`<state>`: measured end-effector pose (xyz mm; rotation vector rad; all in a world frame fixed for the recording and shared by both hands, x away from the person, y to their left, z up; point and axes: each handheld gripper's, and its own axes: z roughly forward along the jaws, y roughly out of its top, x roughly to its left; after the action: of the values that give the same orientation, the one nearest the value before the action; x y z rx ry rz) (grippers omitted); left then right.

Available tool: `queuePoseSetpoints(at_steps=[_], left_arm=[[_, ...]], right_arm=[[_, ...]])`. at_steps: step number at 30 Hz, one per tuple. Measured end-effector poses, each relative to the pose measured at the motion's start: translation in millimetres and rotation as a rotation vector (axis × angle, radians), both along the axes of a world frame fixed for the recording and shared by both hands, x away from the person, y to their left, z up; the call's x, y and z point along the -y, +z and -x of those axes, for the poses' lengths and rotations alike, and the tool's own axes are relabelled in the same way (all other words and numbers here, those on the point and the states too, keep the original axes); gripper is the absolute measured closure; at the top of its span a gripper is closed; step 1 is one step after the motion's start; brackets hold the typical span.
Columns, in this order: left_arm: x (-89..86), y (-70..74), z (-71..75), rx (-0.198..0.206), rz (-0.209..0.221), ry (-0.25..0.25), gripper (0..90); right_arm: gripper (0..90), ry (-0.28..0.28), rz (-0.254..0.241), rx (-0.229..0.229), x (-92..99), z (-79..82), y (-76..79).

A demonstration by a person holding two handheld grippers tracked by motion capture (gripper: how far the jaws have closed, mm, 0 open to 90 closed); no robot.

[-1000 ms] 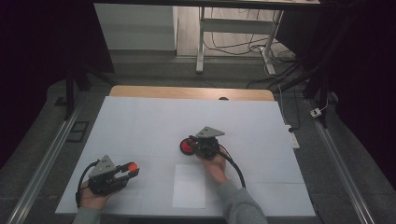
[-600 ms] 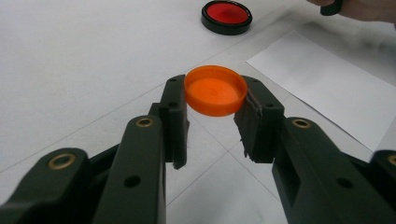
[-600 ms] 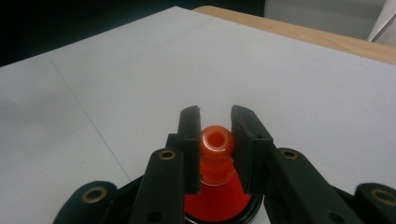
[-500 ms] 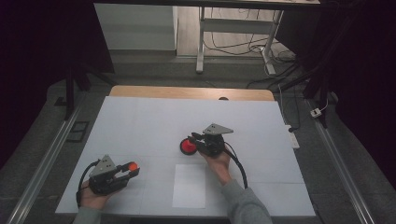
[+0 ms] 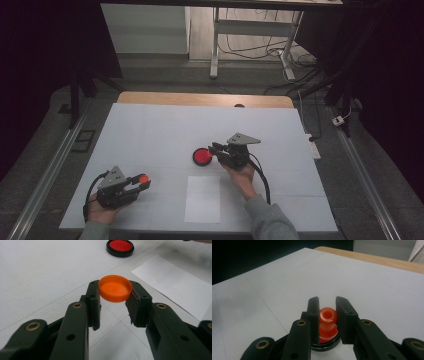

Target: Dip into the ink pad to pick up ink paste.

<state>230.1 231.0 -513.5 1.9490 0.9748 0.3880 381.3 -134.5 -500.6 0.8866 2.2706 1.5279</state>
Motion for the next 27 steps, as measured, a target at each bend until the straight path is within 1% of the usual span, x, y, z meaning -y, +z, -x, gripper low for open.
queuePoseSetpoints(at_steps=[3,5,10,13,16,18,25,27], left_arm=[[0.2,-0.6,-0.5,-0.002,-0.004,-0.005,65.0],[-0.6,-1.1,-1.0,-0.004,-0.002,-0.007,65.0],[-1.1,-1.0,-1.3,-0.001,0.001,-0.008,65.0],[0.4,-0.3,-0.9,0.001,0.001,-0.011,65.0],[1.2,-0.6,-1.3,-0.001,-0.001,-0.011,65.0],[0.8,-1.0,-1.7,-0.001,-0.002,-0.009,65.0],[1.0,-0.1,-1.3,0.002,-0.003,-0.011,64.9],[0.5,0.4,-1.1,0.003,0.004,-0.012,64.9]], right_arm=[[73.4,0.003,-0.013,0.006,4.1,2.8,3.4],[73.4,0.007,-0.009,0.01,6.2,4.9,4.9],[73.4,0.002,-0.025,0.009,13.9,10.8,5.5],[73.4,0.006,-0.028,0.019,18.7,16.4,7.0],[73.4,0.01,-0.023,0.033,23.8,21.8,10.1],[73.4,0.013,-0.029,0.039,27.6,23.9,12.1],[73.4,0.024,-0.031,0.045,33.3,29.6,12.7],[73.4,0.028,-0.027,0.047,34.1,32.0,13.6]])
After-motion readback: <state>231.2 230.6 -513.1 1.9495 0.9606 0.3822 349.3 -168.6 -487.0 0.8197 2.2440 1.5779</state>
